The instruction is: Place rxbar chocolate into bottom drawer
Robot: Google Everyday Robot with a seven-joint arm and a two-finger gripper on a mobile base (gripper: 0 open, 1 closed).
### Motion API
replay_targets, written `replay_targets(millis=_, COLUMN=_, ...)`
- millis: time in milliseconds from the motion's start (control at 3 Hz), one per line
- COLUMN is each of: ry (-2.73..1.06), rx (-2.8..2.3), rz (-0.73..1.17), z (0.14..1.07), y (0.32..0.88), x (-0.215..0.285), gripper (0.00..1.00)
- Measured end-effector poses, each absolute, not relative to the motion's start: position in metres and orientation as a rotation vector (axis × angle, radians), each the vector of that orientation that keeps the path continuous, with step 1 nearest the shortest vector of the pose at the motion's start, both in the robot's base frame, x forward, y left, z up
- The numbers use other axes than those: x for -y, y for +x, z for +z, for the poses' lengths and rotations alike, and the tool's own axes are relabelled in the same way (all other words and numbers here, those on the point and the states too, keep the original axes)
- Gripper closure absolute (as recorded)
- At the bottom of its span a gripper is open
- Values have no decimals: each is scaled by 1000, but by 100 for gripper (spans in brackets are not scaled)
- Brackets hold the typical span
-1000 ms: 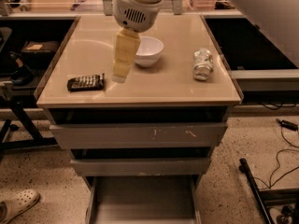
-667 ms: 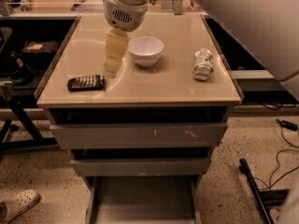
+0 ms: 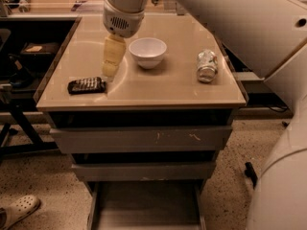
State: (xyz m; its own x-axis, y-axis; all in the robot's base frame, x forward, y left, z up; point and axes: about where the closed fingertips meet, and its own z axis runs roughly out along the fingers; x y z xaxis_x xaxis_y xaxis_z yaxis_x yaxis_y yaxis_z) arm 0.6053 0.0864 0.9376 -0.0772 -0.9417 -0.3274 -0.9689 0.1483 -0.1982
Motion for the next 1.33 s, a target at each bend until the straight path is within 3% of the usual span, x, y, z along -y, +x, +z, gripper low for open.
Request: replay_targets(millis=1333, ry=-1979, rx=-2012, rz=326, z=853, y=627, x=-177, gripper=0)
